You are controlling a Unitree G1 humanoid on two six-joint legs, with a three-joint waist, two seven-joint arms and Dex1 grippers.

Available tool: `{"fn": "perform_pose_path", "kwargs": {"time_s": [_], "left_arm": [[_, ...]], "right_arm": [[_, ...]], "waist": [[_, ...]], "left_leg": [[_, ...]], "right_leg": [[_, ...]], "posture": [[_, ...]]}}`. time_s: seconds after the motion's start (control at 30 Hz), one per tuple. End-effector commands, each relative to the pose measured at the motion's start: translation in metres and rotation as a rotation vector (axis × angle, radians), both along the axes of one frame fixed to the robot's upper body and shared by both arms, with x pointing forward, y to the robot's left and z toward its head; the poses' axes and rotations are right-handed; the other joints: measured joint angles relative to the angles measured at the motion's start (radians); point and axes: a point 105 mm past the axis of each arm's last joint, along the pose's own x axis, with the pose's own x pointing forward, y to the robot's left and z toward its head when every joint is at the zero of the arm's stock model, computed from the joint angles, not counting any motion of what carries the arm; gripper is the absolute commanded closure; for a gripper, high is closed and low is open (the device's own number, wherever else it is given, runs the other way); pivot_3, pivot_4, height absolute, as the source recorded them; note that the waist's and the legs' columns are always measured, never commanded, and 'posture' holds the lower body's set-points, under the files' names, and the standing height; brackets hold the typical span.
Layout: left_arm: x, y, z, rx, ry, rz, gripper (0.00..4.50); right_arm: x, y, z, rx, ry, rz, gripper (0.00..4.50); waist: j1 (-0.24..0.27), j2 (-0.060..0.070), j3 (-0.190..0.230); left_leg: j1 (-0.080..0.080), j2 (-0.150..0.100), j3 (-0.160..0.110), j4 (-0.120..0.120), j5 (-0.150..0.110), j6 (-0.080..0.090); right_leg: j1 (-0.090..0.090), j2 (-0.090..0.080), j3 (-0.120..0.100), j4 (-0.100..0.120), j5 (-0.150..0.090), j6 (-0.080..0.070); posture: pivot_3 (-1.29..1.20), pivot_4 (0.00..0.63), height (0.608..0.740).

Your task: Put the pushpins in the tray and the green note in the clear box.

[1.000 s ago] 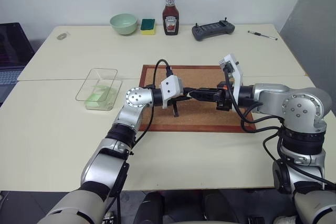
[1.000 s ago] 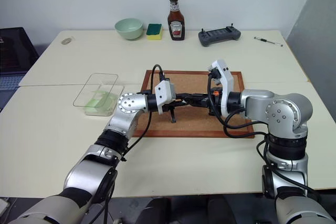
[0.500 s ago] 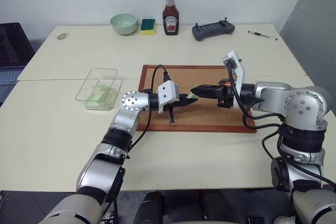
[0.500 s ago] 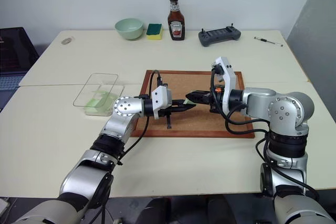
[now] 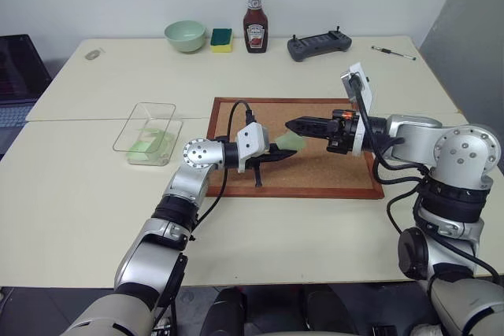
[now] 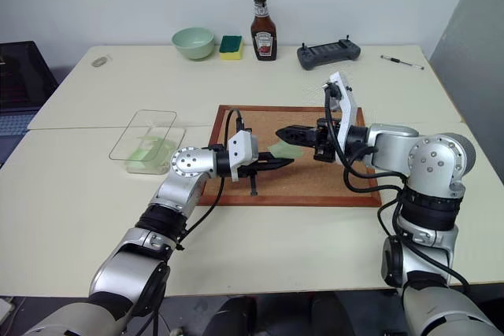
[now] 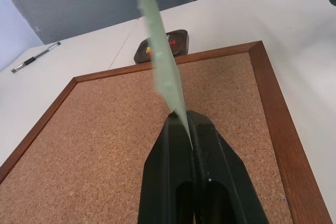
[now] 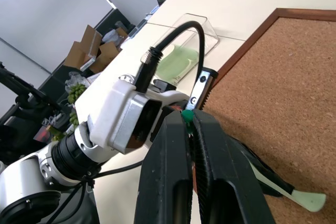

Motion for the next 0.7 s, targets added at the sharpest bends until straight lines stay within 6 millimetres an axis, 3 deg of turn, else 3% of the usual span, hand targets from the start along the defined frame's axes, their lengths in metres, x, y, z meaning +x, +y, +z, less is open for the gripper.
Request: {"fn": "perform_pose_path", "kwargs": {"time_s": [0.03, 0.13, 0.3, 0.43, 0.57, 0.7], "left_arm": [[-0.003, -0.003, 0.01, -0.025, -0.035, -0.012, 4.49], [-0.003, -0.001, 0.007, -0.021, -0.018, -0.005, 4.49], [-0.011, 0.007, -0.006, 0.037, 0.05, -0.028, 4.49], [-0.012, 0.008, -0.007, 0.048, 0.06, -0.024, 4.49], [-0.011, 0.008, -0.007, 0.051, 0.055, -0.008, 4.49], [-0.011, 0.008, -0.009, 0.059, 0.053, -0.001, 4.49]], "right_arm": [[-0.002, -0.003, 0.014, 0.034, -0.05, -0.003, 4.5], [0.001, -0.015, 0.019, 0.015, -0.105, -0.048, 4.5], [0.012, -0.061, 0.031, -0.06, -0.252, -0.217, 4.5], [0.024, -0.1, 0.012, -0.279, -0.336, -0.361, 4.5], [0.044, -0.146, -0.022, -0.594, -0.407, -0.523, 4.5], [0.056, -0.172, -0.056, -0.857, -0.465, -0.555, 4.5]], "waist": [[0.0, 0.0, 0.0], [0.0, 0.0, 0.0], [0.001, 0.0, 0.0], [0.004, 0.0, 0.0], [0.002, -0.001, 0.0], [0.0, -0.001, 0.0]], "left_leg": [[0.0, 0.0, 0.0, 0.0, 0.0, 0.0], [0.0, 0.0, 0.0, 0.0, 0.0, 0.0], [0.0, 0.0, 0.0, 0.0, 0.0, 0.0], [0.0, 0.0, 0.001, 0.0, 0.0, 0.0], [0.0, 0.0, 0.002, 0.0, 0.0, 0.0], [0.0, 0.0, 0.003, 0.0, 0.0, 0.0]], "right_leg": [[0.0, 0.0, 0.0, 0.0, 0.0, 0.0], [0.0, 0.0, 0.0, 0.0, 0.0, 0.0], [0.0, 0.0, 0.0, 0.0, 0.0, 0.0], [0.0, 0.0, 0.0, -0.001, 0.0, 0.0], [0.001, 0.0, 0.0, -0.002, 0.0, 0.0], [0.0, 0.0, 0.001, -0.001, 0.0, 0.0]], "posture": [[0.0, 0.15, 0.74], [0.0, 0.15, 0.74], [0.0, 0.15, 0.74], [0.0, 0.15, 0.74], [0.0, 0.15, 0.74], [0.0, 0.15, 0.74]]}}
